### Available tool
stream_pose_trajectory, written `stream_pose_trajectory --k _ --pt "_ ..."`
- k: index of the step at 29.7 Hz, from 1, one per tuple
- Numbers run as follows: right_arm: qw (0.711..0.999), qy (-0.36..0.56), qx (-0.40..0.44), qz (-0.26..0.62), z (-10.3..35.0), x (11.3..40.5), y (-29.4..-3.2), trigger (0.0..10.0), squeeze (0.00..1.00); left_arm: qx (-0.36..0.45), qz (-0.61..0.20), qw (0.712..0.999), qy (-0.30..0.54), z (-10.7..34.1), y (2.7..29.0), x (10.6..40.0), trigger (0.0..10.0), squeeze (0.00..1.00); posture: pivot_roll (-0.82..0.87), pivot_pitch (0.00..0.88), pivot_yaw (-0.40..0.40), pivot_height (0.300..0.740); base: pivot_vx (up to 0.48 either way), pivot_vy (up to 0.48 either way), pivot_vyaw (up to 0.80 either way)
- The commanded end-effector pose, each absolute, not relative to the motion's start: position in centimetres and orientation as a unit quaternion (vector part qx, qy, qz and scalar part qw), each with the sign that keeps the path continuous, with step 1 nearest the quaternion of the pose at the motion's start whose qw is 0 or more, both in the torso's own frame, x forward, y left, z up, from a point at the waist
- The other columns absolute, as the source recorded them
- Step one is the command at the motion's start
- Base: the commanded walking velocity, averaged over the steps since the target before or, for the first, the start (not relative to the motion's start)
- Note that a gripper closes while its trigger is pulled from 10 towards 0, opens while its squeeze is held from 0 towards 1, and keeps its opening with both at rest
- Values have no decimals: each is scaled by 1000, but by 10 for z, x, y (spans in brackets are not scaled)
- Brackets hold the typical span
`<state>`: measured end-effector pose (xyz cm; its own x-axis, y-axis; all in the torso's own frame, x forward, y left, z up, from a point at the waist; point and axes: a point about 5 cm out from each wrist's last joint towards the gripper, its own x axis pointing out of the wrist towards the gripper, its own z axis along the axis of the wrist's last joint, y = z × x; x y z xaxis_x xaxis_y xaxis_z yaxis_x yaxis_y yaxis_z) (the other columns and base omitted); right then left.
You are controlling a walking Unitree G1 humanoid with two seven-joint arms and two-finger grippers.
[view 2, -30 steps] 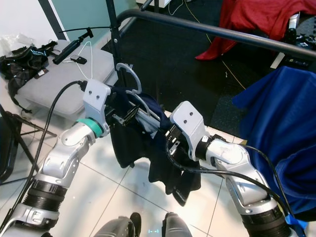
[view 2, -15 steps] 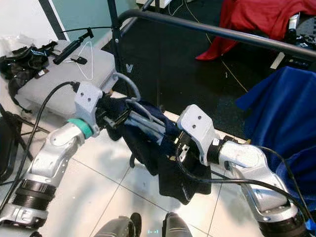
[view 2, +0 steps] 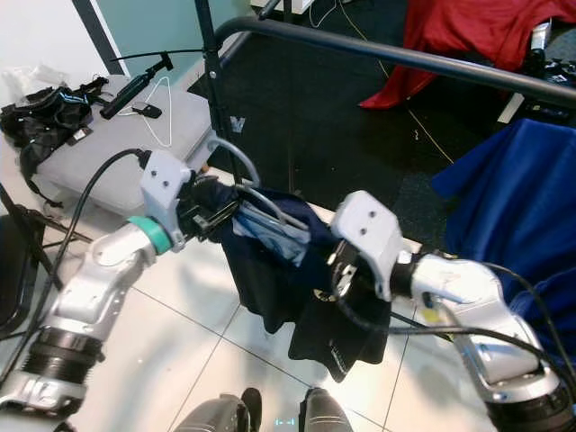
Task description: Hang hanger
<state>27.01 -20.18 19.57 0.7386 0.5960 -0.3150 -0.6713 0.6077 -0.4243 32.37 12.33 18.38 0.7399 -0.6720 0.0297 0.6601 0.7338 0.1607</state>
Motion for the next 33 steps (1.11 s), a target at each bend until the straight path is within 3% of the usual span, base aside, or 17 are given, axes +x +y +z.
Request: stream_pose_trajectory --k 1,2,4,8,15,16,21,22,33 --pt "903 71 -283 317 198 274 -216 10000 0 44 -418 907 -31 189 129 311 0 0 -140 91 176 740 0 0 0" --pt "903 71 -283 317 198 274 -216 10000 0 44 -418 907 -31 189 129 311 0 0 -140 91 176 740 0 0 0" --pt "898 81 -307 303 198 275 -225 10000 0 60 -482 874 -21 197 138 298 0 0 -136 89 178 740 0 0 0" --pt "895 86 -316 302 198 275 -229 10000 0 90 -495 864 -12 197 146 297 0 0 -134 88 178 740 0 0 0" --pt "895 54 -291 335 217 268 -225 10000 0 133 -443 887 -14 193 157 314 0 0 -136 87 179 740 0 0 0" --pt "897 21 -269 350 229 266 -216 10000 0 132 -413 901 -19 189 145 320 10000 0 -140 91 174 740 0 0 0" --pt "898 -13 -244 366 239 268 -206 10000 0 136 -382 914 7 175 131 322 10000 0 -139 93 170 740 0 0 0" --pt "897 -17 -241 370 239 268 -203 10000 0 135 -379 915 17 171 128 321 10000 1000 -140 95 169 740 0 0 0" --pt "893 -2 -243 380 232 268 -200 10000 0 95 -355 930 10 164 109 324 10000 1000 -145 104 172 740 0 0 0"
